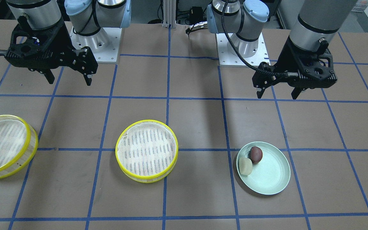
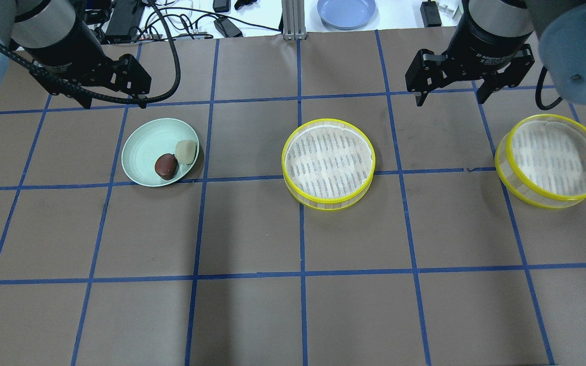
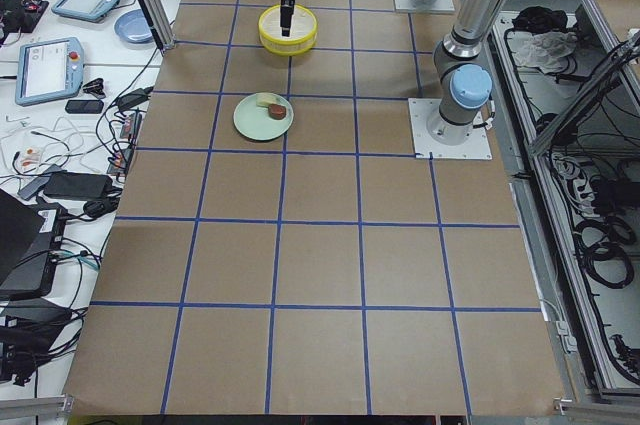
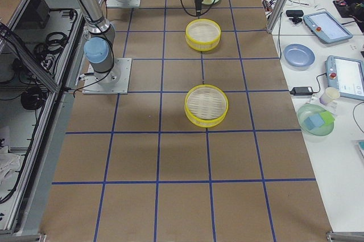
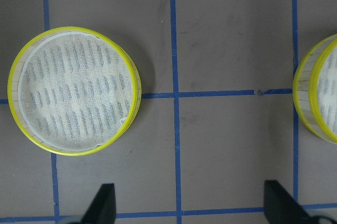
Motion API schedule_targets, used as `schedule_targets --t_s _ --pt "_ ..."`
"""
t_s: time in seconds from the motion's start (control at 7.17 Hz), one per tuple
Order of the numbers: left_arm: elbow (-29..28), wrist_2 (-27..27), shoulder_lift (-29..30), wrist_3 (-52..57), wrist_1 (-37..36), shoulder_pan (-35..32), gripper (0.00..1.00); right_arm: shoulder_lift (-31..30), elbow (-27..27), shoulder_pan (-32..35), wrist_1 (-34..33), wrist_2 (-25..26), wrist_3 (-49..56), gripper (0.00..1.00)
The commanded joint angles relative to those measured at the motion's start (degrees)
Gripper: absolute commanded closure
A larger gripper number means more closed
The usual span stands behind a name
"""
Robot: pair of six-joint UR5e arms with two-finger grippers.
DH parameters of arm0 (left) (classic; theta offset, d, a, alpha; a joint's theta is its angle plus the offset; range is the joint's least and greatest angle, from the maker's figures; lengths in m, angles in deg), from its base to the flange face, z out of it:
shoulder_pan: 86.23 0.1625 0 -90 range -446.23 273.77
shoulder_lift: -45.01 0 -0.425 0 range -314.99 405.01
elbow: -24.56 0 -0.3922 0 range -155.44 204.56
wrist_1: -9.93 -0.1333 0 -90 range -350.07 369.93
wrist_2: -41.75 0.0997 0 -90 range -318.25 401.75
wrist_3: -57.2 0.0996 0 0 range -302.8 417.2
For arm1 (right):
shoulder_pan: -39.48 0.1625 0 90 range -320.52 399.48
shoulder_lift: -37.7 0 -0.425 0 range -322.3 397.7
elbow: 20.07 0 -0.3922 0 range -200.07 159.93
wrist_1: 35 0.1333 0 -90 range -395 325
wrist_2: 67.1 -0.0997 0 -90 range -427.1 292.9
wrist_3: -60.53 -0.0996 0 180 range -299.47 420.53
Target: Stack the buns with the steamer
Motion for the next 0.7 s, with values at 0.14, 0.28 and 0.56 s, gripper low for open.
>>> schedule_targets --t_s 0.14,0.28,0.56 --pt "0.16 -0.13 -0.13 0.59 0.07 0.23 0.00 0.38 0.00 -0.61 -0.12 0.09 0.47 0.00" --pt "0.25 -0.04 0.39 0.94 -0.02 0.85 0.00 0.99 0.00 -1.57 -0.56 0.18 3.61 0.00" --pt "1.47 -0.31 3.80 3.30 -0.98 1.81 0.00 4.68 -0.09 -12.93 -0.39 0.01 13.24 0.00"
